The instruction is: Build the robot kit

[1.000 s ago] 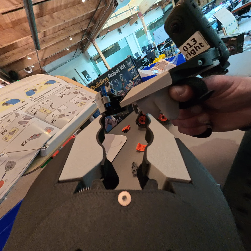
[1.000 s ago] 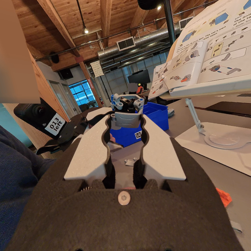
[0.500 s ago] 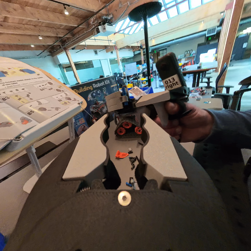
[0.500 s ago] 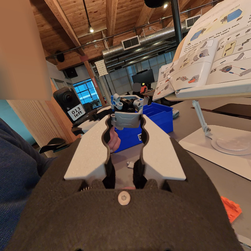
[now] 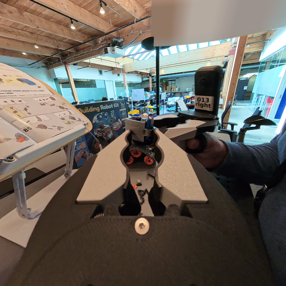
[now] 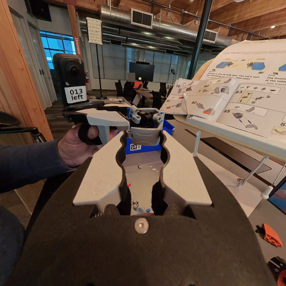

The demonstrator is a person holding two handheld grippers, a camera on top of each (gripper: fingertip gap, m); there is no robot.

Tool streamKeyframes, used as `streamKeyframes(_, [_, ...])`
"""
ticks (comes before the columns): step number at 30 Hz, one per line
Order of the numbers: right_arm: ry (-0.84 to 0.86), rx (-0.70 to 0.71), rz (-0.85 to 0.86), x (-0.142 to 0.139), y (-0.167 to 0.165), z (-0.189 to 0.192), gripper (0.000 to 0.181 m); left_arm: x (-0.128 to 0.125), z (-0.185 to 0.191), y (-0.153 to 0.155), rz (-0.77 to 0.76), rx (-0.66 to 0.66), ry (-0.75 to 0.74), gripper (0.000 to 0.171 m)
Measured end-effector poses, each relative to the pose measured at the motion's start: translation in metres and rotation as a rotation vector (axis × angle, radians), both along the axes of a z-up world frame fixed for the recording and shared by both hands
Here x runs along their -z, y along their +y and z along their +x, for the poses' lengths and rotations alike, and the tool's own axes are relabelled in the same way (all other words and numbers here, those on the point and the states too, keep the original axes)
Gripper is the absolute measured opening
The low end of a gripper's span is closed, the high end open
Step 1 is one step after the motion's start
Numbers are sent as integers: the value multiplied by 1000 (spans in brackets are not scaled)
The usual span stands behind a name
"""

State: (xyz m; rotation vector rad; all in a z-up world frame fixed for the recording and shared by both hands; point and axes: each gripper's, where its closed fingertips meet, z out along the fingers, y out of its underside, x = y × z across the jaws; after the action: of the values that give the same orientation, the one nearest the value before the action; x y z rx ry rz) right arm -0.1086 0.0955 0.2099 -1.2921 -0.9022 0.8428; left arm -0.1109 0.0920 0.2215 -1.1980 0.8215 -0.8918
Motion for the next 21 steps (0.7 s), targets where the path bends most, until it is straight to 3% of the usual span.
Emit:
streamKeyframes(14, [-46, 43, 70, -1, 2, 7, 41, -4, -8, 9, -59, 21, -63, 8])
streamKeyframes(21, [-52, 92, 106, -4, 6, 12, 41, -4, -8, 13, -91, 18, -76, 25])
